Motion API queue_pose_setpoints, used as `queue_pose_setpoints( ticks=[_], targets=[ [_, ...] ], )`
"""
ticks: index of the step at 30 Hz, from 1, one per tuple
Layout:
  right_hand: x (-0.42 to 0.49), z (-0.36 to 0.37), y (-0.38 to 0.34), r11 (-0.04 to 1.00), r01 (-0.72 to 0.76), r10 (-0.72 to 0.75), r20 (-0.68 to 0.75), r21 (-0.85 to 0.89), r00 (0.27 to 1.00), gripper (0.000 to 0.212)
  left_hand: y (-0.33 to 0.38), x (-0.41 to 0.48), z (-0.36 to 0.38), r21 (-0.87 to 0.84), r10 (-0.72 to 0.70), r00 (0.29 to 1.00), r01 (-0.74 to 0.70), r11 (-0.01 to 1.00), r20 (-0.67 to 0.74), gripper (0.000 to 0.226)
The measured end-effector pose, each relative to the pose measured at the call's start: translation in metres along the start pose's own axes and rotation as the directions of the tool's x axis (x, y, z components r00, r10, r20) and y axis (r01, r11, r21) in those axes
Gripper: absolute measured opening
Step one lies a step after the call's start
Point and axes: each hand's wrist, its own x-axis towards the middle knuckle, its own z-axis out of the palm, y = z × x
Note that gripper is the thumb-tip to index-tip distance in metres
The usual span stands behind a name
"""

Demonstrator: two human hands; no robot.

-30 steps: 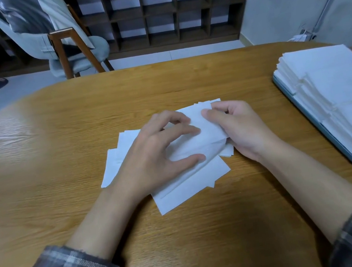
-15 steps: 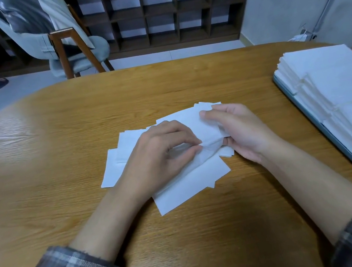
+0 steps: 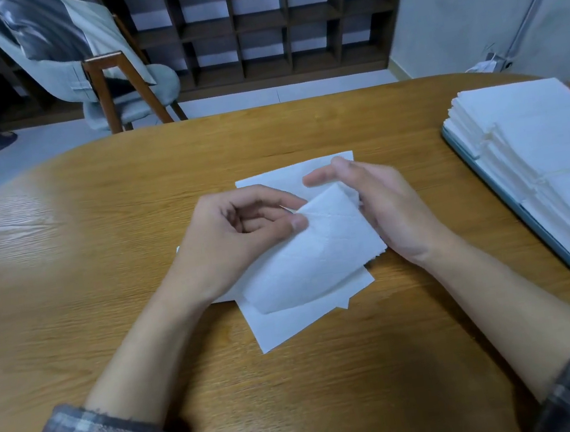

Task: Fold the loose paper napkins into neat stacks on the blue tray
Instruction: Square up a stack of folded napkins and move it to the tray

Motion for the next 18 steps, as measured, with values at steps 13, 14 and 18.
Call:
queue_pose_setpoints(
  ticks=[13, 14, 18],
  targets=[
    [-0.0003, -0.0029, 0.0028, 0.992, 0.107, -0.098, -0.129, 0.064, 0.987, 0.021, -0.0012, 0.0052, -0.0044, 0.161, -0.031, 0.993, 0.049, 0.986, -0.112, 0.027],
    [0.0001, -0.0036, 0.0024, 0.992, 0.092, -0.081, -0.124, 0.091, 0.989, 0.021, -0.0013, 0.0058, -0.0049, 0.14, -0.025, 0.99, 0.044, 0.989, -0.137, 0.028],
    [-0.0026, 0.0015, 0.0013, 0.993, 0.055, -0.052, -0.03, 0.109, 0.998, 0.026, -0.0009, 0.006, -0.0037, 0.066, -0.018, 0.975, 0.033, 0.997, -0.223, 0.03]
  ],
)
